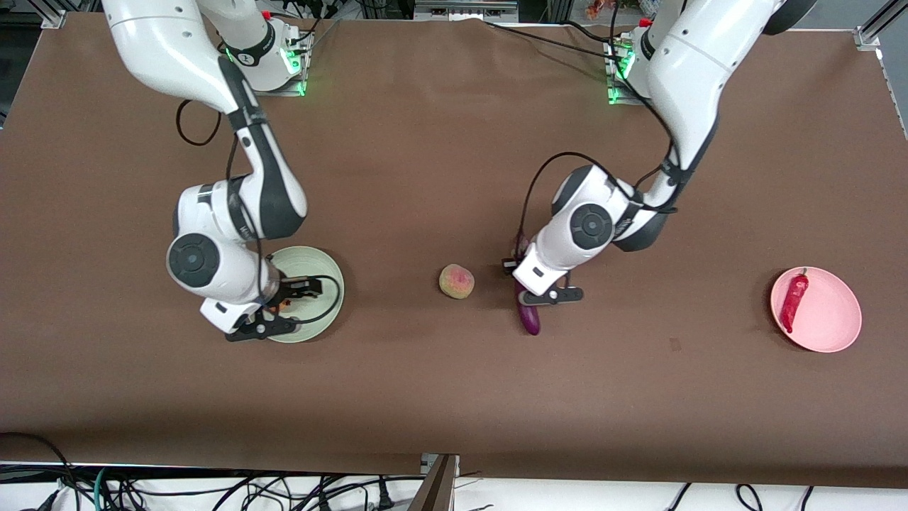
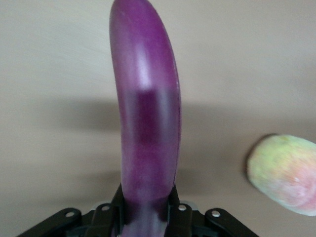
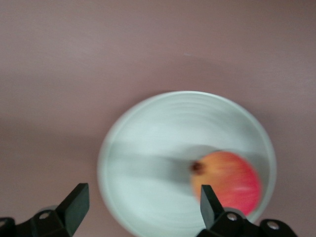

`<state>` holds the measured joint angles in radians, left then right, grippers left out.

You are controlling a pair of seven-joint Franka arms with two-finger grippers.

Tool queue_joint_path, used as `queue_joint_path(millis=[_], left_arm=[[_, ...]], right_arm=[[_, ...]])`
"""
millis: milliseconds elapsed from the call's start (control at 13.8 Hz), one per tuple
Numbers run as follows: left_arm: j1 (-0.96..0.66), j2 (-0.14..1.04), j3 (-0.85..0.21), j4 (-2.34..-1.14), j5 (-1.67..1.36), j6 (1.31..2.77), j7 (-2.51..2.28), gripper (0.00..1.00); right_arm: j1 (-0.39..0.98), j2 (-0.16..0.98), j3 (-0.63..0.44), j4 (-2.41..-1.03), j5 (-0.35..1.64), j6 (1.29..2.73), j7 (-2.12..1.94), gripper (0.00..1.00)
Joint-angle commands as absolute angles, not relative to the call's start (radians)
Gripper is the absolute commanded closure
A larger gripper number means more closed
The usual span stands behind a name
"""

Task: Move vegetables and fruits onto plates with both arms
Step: 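Release the pomegranate on the green plate while the left gripper lifts the eggplant, then lower the eggplant onto the pink plate while the right gripper grasps the peach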

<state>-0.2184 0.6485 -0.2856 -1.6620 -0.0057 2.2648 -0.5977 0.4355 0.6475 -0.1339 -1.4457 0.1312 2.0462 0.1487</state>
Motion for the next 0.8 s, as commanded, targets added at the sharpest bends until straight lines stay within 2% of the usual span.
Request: queue_joint_path(millis=[0, 290, 507, 724], left_arm=[[-0.192, 0.540, -0.235, -1.677, 0.012, 2.098, -0.598, 1.00], [-0.022, 0.494, -0.235, -1.672, 0.038, 1.918, -0.318, 1.00], [0.052, 0.483, -0.226, -1.655, 0.067, 1.859, -0.209, 1.00], [0.161, 0.451, -0.212, -1.657, 0.204, 1.798, -0.011, 1.00]], right_arm=[[0.500, 0.685, -0.111, -1.385, 0.141, 2.052, 0.344, 0.01], [0.584, 0.802, -0.051, -1.241, 0.140, 2.121, 0.608, 0.01], [0.646, 0.847, -0.048, -1.241, 0.141, 2.241, 0.794, 0.01], [0.676, 0.868, -0.048, -1.239, 0.141, 2.292, 0.885, 0.01]])
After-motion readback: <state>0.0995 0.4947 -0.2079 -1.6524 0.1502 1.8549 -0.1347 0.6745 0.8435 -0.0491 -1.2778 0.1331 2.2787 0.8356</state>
